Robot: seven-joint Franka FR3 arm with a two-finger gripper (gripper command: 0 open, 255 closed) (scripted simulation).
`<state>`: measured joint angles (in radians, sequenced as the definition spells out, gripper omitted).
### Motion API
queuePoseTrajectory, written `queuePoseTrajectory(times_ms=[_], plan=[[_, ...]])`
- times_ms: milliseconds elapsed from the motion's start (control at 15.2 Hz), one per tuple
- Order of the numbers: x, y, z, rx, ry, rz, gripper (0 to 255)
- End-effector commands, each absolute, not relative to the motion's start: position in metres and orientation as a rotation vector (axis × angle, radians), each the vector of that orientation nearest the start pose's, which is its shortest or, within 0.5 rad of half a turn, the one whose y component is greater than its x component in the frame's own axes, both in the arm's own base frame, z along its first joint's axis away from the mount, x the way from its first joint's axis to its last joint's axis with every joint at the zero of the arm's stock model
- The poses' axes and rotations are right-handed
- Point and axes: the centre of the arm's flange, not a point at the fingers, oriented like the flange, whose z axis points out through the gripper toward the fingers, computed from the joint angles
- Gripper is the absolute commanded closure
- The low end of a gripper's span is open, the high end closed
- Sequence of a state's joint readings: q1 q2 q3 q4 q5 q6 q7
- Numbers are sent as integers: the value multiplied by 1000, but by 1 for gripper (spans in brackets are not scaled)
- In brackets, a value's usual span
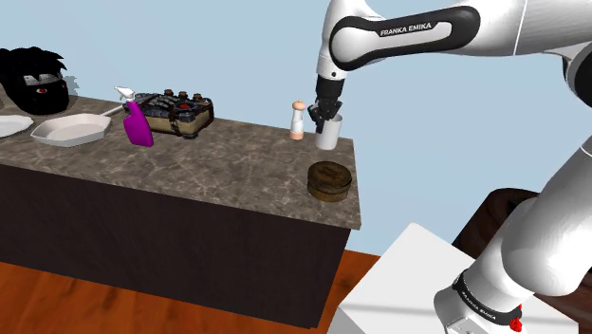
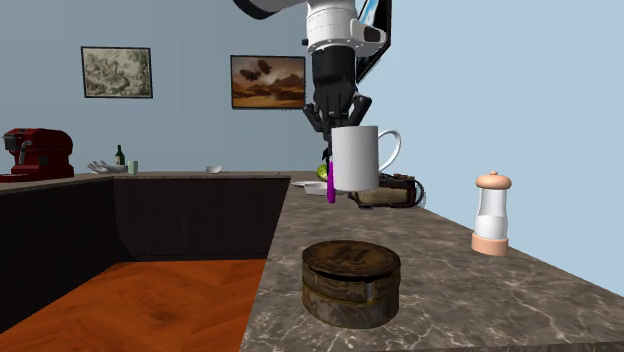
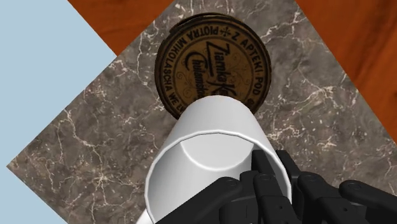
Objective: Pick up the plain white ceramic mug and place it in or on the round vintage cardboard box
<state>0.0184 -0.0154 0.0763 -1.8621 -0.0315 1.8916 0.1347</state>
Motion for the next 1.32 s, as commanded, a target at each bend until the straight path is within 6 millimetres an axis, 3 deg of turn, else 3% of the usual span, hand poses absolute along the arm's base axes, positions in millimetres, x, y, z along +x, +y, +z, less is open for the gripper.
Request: queuePoseTrajectory(times_ms=[0, 66, 1254], plan=[[543, 29, 523, -3166, 47, -77, 255], [538, 22, 524, -3166, 47, -77, 255], [538, 22, 430, -3166, 47, -77, 255]])
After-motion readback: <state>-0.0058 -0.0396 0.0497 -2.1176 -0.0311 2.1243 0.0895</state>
